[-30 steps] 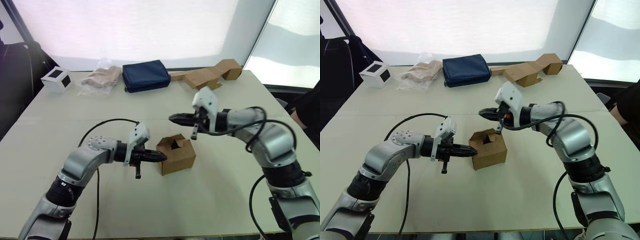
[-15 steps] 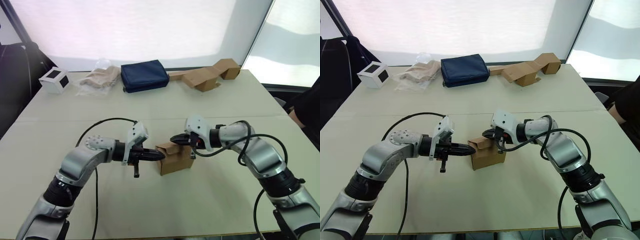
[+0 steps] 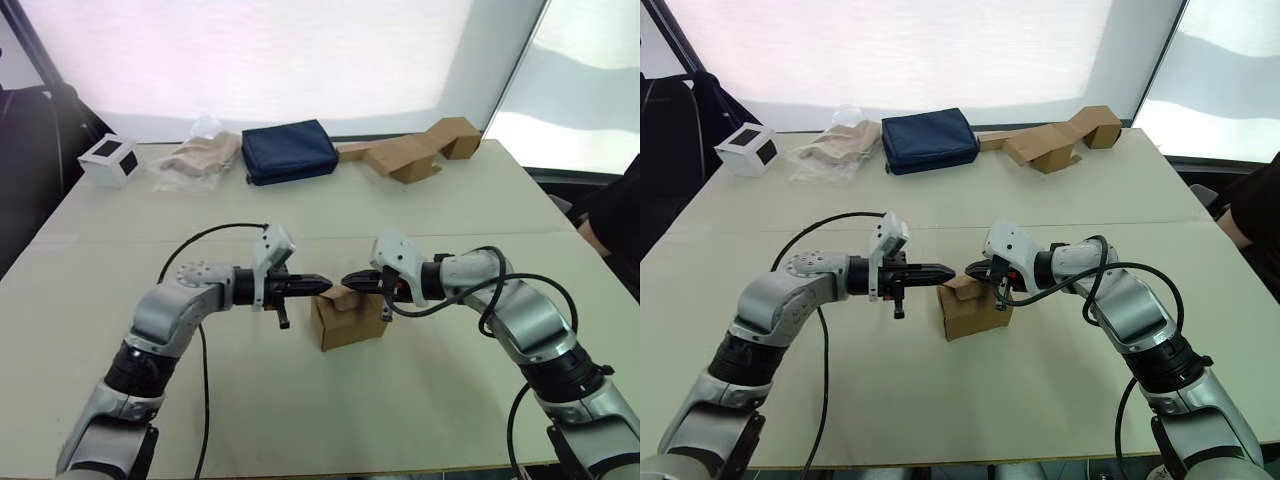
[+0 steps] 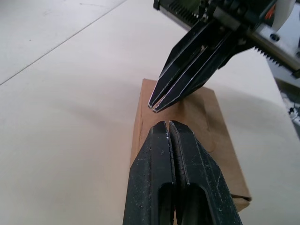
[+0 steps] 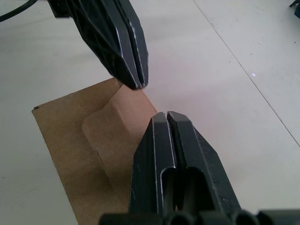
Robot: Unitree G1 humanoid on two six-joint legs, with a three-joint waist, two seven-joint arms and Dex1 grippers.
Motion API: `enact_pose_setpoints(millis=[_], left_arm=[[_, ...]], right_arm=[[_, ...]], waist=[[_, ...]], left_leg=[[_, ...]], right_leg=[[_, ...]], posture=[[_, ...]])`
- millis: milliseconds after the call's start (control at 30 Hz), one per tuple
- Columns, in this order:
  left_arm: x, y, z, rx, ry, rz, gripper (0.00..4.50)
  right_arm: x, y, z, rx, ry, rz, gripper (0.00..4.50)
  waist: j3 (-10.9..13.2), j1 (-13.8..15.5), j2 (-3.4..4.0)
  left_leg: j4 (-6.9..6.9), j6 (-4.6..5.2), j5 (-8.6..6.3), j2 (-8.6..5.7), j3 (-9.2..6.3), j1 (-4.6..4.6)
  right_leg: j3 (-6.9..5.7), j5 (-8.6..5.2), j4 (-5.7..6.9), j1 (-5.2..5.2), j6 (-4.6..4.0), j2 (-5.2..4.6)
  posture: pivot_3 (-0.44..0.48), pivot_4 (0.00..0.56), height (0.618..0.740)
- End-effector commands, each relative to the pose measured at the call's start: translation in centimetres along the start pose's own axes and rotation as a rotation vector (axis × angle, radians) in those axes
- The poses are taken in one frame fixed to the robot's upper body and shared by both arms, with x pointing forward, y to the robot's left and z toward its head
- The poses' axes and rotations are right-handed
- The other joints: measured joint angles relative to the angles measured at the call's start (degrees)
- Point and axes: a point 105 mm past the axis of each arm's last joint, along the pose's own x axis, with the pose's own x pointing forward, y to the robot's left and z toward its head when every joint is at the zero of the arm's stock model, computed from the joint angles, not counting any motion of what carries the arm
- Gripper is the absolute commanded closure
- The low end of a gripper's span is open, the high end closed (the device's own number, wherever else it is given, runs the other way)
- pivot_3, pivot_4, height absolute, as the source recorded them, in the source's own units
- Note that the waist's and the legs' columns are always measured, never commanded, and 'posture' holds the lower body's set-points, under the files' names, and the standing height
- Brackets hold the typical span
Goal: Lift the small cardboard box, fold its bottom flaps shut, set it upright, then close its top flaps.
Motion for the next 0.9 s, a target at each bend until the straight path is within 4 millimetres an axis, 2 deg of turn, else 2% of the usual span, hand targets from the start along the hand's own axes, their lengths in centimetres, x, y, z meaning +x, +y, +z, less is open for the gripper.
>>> enact_pose_setpoints(millis=[33, 200, 267, 467, 900], left_arm=[[0.8, -0.1, 0.3, 0.049, -0.012, -0.001, 4.46], [0.9, -0.3, 0.1, 0.040, -0.023, -0.005, 4.46], [0.7, 0.1, 0.4, 0.033, -0.037, 0.012, 4.46], [0.7, 0.3, 1.3, 0.034, -0.060, 0.016, 4.46], [0.5, 0.0, 1.3, 0.023, -0.050, -0.003, 4.46]], right_arm=[[-0.4, 0.0, 1.4, -0.028, -0.049, -0.017, 4.50], [-1.3, 0.1, 2.1, -0.014, -0.089, -0.025, 4.50], [-2.1, 1.2, 2.7, 0.002, -0.128, 0.034, 4.50], [-2.3, 2.5, 1.0, -0.019, -0.056, 0.067, 4.50], [-1.4, 2.2, -0.7, -0.063, 0.018, 0.049, 4.50]], waist=[[0.0, 0.1, 0.00], [0.0, 0.1, 0.00], [0.0, 0.1, 0.00], [0.0, 0.1, 0.00], [0.0, 0.1, 0.00]], left_leg=[[0.00, 0.00, 0.00, 0.00, 0.00, 0.00], [0.00, 0.00, 0.00, -0.01, 0.00, -0.01], [0.00, 0.00, 0.00, 0.00, 0.00, -0.01], [0.00, 0.01, 0.00, -0.01, -0.02, -0.01], [0.00, 0.00, 0.00, 0.00, -0.01, 0.01]], right_leg=[[0.00, 0.00, 0.00, 0.00, 0.00, 0.00], [0.00, 0.00, 0.00, 0.00, 0.00, -0.02], [0.00, 0.00, 0.00, 0.00, 0.00, -0.02], [0.00, 0.00, -0.01, 0.02, 0.00, -0.02], [0.00, 0.00, -0.01, 0.02, 0.00, 0.02]], posture=[[0.000, 0.150, 0.740], [0.000, 0.150, 0.740], [0.000, 0.150, 0.740], [0.000, 0.150, 0.740], [0.000, 0.150, 0.740]])
